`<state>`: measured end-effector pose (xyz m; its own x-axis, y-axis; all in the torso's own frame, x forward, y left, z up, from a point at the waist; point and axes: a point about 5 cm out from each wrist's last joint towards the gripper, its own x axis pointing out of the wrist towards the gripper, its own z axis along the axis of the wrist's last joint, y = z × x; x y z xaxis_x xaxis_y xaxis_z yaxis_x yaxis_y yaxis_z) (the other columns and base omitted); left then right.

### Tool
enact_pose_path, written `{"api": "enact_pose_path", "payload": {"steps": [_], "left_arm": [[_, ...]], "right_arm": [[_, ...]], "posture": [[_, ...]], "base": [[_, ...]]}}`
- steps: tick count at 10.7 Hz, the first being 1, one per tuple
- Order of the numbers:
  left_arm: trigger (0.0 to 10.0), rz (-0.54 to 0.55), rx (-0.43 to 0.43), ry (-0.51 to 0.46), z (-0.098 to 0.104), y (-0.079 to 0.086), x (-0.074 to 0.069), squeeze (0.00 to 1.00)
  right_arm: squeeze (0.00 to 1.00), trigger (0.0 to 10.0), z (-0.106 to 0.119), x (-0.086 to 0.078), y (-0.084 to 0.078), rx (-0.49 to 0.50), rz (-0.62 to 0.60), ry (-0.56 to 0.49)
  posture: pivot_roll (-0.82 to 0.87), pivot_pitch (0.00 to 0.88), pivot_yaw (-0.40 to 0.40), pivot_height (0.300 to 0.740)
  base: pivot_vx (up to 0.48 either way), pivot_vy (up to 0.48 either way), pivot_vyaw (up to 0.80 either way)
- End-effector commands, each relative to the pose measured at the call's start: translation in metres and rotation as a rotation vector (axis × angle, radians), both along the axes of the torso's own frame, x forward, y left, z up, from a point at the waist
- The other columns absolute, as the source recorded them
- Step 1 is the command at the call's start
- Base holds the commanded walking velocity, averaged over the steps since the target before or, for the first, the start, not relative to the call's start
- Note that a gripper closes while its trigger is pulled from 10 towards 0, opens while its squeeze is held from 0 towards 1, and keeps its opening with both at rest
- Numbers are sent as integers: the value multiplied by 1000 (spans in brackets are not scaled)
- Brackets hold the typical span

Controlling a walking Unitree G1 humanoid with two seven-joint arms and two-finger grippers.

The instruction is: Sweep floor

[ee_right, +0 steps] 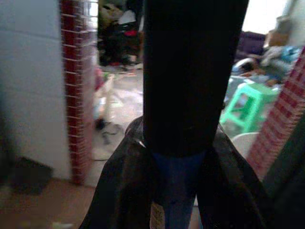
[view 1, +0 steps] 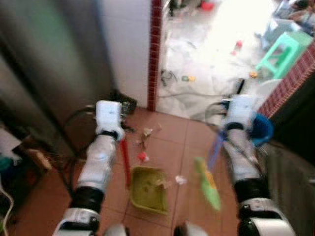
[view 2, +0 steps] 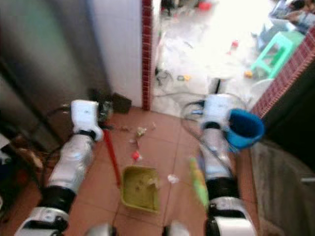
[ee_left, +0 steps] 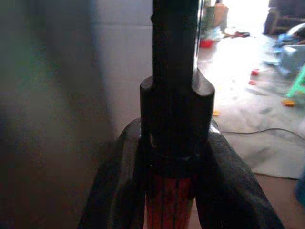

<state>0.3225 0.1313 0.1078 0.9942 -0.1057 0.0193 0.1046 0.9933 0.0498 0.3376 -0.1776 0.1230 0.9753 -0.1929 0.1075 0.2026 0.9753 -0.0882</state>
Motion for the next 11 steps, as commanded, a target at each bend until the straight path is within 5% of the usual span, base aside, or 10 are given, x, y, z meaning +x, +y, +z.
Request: {"api": "enact_pose_path", "payload": {"steps": [1, 8, 11], "left_arm": [[10000, -21, 15, -59, 13, -5, 3, 0], [10000, -35, -1, -63, 14, -6, 2, 0], [10000, -31, -6, -65, 14, -5, 2, 0]], "right_arm": [[0, 10000, 10, 3, -9, 0, -29, -35], [0, 10000, 8, 4, -9, -2, -27, -28], [0, 10000, 8, 5, -9, -5, -21, -24]], "posture": [[-62, 21, 13, 740], [-60, 16, 10, 740], [-59, 16, 8, 740]], "base": [[0, 0, 0], [349, 0, -254], [0, 0, 0]]}}
